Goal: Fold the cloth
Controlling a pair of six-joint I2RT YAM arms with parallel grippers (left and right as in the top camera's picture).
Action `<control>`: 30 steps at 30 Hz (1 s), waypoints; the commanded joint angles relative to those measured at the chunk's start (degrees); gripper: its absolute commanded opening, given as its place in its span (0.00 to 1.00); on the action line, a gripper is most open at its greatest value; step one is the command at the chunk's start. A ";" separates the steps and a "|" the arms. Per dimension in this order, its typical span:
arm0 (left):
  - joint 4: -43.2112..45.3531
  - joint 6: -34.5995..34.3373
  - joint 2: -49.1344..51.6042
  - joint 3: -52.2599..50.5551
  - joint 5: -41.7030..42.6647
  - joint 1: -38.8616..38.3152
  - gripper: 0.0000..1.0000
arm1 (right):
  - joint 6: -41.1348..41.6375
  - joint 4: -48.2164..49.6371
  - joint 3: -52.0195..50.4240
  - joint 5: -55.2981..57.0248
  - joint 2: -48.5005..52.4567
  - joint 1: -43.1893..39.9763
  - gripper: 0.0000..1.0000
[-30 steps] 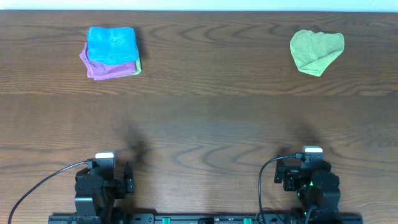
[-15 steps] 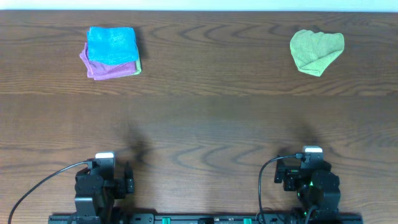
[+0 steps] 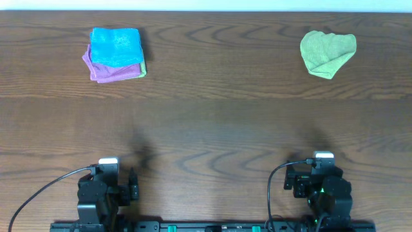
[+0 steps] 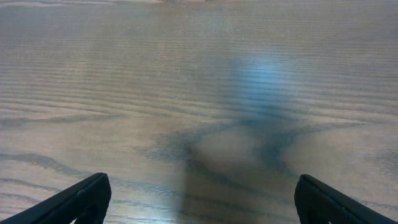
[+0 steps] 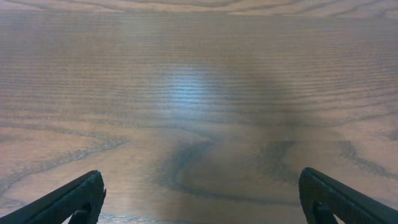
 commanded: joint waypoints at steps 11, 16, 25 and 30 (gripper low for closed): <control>-1.31 1.27 -0.52 -0.28 -1.42 -0.22 0.95 | -0.81 -0.02 -0.63 -0.26 -0.63 -0.42 0.99; -1.31 1.27 -0.52 -0.28 -1.42 -0.22 0.96 | -0.81 -0.02 -0.63 -0.26 -0.63 -0.42 0.99; -1.31 1.27 -0.52 -0.28 -1.42 -0.22 0.95 | -0.81 -0.02 -0.63 0.20 -0.63 -0.42 0.99; -1.31 1.29 -0.52 -0.28 -1.42 -0.22 0.95 | 0.48 0.68 -0.55 -0.55 -0.44 -0.44 0.99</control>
